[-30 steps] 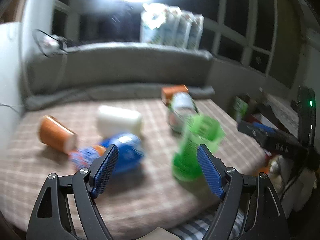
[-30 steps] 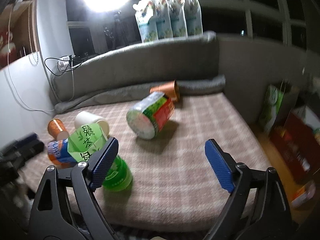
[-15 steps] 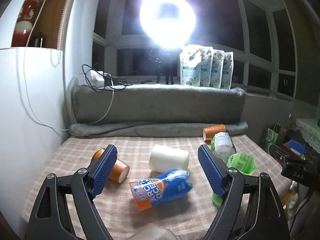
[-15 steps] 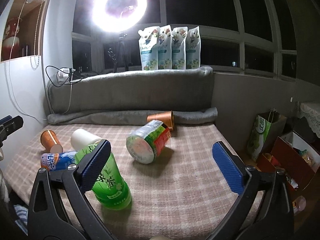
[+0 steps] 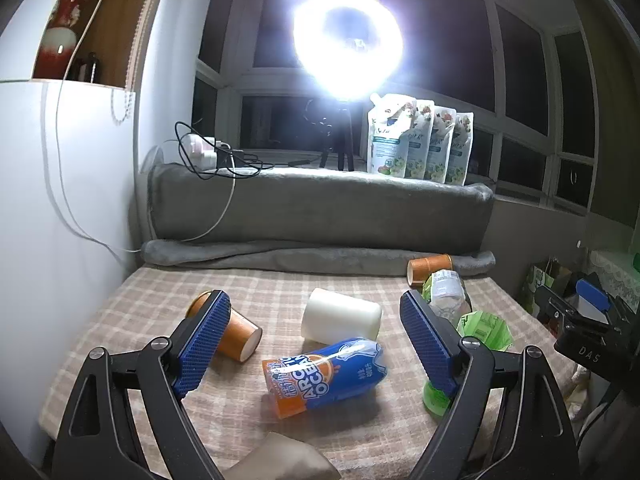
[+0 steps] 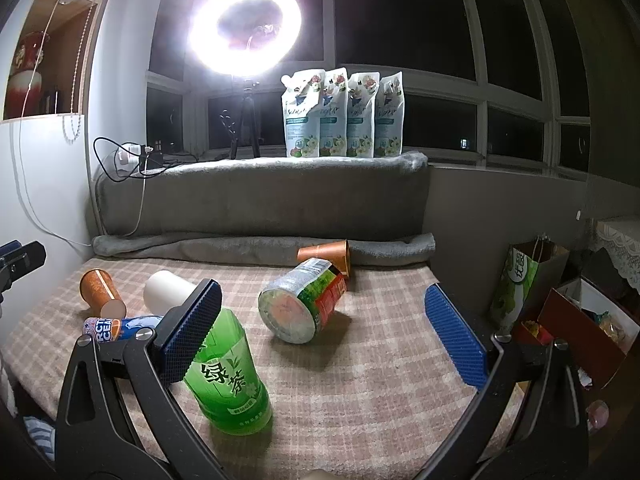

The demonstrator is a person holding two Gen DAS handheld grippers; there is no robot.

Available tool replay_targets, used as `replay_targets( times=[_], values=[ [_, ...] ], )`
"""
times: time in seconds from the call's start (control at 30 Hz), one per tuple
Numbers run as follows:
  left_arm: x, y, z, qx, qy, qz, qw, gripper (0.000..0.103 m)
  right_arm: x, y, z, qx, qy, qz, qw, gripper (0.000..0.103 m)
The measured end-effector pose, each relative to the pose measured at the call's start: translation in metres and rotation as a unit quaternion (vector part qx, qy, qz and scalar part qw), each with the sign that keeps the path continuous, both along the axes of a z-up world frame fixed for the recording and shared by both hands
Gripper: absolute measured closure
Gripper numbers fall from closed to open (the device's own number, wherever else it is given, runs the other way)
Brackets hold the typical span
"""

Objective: Flip cup upright

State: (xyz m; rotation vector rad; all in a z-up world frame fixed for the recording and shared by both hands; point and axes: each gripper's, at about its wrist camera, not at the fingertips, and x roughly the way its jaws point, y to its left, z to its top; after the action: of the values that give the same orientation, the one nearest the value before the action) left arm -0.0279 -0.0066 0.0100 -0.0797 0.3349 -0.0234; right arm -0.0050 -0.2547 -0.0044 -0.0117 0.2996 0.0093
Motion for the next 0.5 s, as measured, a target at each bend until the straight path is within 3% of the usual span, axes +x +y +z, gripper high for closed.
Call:
replay_targets(
  times=[0.5],
  values=[
    [0.0024,0.0019,-0.0029,-0.006,0.007,-0.004,0.9999,0.016,0.0016,0.0051,0.0024,-0.008,-0.005,-0.002,1.000,0.000]
  ],
)
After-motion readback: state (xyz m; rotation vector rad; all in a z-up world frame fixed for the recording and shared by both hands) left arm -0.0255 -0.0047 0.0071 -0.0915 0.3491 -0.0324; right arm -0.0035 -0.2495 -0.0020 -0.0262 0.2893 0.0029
